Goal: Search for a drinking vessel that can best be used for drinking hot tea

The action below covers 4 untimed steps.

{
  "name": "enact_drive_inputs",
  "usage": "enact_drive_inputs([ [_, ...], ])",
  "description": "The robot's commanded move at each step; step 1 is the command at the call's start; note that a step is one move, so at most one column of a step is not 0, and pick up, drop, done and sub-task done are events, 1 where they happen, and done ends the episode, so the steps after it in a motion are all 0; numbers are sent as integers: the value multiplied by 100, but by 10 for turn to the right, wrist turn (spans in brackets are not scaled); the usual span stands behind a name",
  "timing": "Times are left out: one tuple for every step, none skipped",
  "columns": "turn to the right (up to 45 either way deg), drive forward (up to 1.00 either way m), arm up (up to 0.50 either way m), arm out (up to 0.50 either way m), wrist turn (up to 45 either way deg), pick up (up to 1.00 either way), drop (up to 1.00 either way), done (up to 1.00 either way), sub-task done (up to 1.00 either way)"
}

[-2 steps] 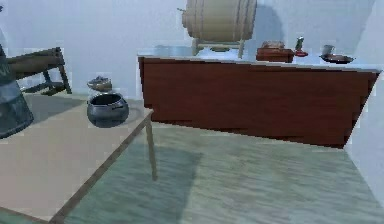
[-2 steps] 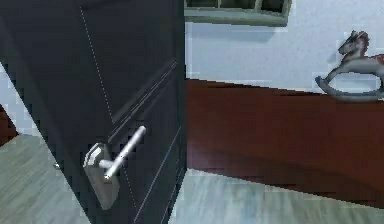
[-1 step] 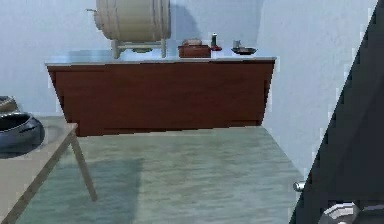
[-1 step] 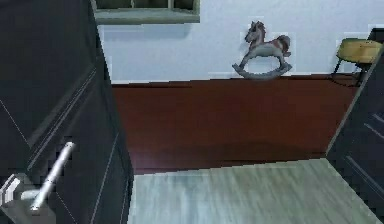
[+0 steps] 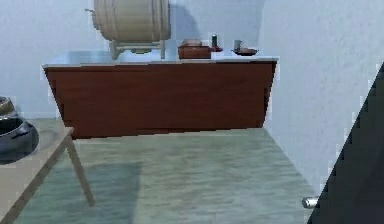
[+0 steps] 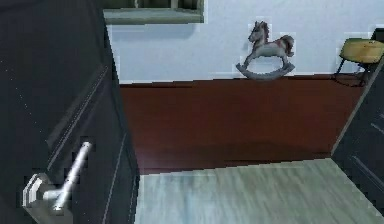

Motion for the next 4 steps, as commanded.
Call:
enact_drive_inputs([
  [-60, 0, 0, 0, 0, 0, 0, 0, 0],
  [0, 50, 0, 0, 0, 0, 0, 0, 0],
  [120, 0, 0, 0, 0, 0, 0, 0, 0],
  [0, 100, 0, 0, 0, 0, 0, 0, 0],
])
